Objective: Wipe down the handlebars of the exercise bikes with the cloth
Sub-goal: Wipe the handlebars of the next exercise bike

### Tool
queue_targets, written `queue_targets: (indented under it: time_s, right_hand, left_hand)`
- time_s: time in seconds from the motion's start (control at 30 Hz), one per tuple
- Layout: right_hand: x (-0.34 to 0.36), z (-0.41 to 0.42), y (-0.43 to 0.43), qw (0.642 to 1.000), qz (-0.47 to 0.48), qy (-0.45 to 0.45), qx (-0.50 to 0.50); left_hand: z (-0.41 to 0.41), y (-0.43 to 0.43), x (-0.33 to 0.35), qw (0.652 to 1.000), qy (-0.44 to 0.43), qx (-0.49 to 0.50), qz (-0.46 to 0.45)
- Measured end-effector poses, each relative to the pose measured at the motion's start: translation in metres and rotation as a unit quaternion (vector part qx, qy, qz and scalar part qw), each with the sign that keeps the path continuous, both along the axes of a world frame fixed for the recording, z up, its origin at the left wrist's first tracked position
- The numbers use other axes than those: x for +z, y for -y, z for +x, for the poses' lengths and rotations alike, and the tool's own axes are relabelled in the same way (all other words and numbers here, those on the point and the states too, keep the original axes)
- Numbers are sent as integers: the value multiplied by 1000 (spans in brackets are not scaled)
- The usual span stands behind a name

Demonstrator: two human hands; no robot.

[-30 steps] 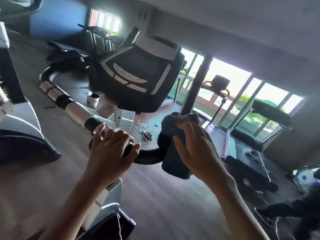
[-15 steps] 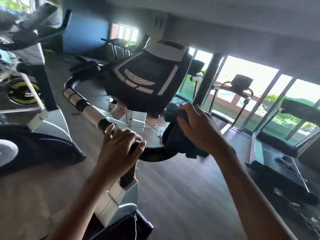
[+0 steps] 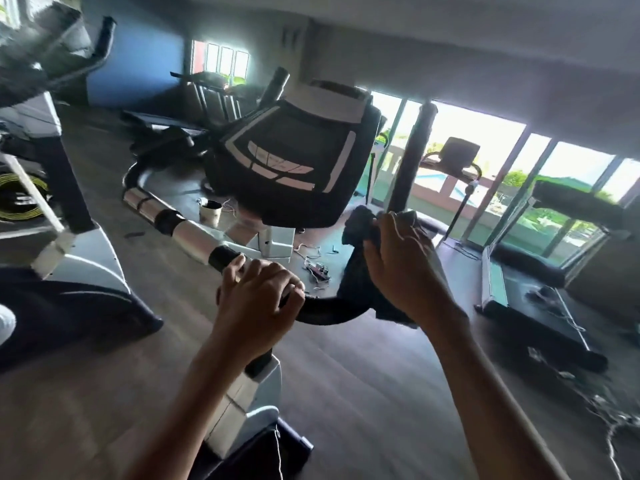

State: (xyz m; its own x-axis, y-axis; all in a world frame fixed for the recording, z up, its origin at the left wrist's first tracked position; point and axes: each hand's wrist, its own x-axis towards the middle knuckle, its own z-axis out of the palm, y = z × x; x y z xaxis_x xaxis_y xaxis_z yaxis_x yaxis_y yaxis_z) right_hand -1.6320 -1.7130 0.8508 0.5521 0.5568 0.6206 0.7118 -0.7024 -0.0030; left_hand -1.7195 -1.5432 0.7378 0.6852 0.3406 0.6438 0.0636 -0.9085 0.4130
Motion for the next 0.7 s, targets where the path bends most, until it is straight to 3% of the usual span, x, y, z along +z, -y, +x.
queue_targets:
  time_s: [0.13, 0.37, 0.53, 0.7]
  right_hand:
    - [-37, -39, 12, 999, -6, 40, 6]
    - [-6, -10, -14, 997, 17, -12, -73]
    - [-78, -71, -21, 992, 94, 72, -31]
    - [-123, -75, -51, 988, 60, 141, 22]
  left_hand:
    - [-1, -20, 0, 998, 5, -58, 24]
    - [1, -76, -12, 993, 16, -109, 31]
    - [-1, -85, -13, 987, 52, -141, 51]
    - [-5, -97, -16, 987, 59, -134, 67]
